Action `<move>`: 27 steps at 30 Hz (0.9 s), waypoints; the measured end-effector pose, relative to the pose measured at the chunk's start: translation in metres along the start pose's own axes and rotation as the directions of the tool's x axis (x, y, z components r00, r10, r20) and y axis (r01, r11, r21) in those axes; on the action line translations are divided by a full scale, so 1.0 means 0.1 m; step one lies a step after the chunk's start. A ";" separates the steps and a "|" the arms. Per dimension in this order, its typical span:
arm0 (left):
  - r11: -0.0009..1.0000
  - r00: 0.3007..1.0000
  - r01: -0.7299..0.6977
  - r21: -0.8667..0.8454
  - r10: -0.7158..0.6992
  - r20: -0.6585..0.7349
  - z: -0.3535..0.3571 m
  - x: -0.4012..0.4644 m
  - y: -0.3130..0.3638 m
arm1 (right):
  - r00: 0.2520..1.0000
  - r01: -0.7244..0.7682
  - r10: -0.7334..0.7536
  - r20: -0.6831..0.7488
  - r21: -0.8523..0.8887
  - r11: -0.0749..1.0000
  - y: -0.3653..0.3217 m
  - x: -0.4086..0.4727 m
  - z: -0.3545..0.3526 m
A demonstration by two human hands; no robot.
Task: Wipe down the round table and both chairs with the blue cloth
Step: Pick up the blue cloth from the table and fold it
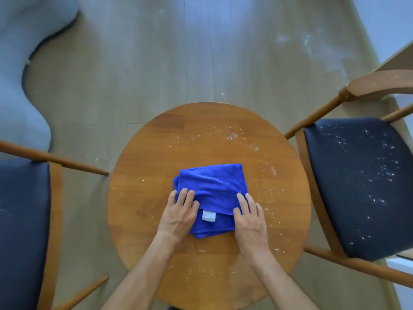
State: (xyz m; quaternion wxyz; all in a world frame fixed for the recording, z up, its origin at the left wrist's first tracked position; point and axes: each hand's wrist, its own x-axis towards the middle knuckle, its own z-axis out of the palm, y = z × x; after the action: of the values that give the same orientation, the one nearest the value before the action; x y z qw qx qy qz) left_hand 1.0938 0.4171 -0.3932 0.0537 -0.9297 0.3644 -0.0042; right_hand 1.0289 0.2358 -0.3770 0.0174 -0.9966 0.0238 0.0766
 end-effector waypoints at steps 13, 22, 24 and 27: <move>0.999 0.997 0.016 -0.045 -0.013 0.078 -0.06 0.03 0.01 | 0.997 0.069 -0.068 -0.039 0.037 0.997 0.08 -0.03 0.08; 1.000 0.999 0.022 -0.003 -0.022 0.035 -0.12 -0.26 0.09 | 0.993 0.115 -0.114 -0.032 0.012 0.993 0.11 -0.11 0.05; 1.000 0.996 0.013 -0.008 -0.012 0.092 -0.14 -0.35 0.17 | 0.992 0.122 -0.122 -0.030 -0.002 0.993 0.12 -0.17 0.02; 1.000 0.990 0.005 -0.023 -0.002 0.138 -0.11 -0.44 0.27 | 0.987 0.157 -0.158 -0.029 -0.033 0.987 0.16 -0.27 0.03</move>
State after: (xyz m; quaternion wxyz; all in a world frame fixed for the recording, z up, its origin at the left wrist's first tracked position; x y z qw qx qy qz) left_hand 1.0432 0.4261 -0.3838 0.0681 -0.9290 0.3580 0.0643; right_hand 1.0009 0.2208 -0.3761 0.0075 -0.9966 -0.0558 0.0598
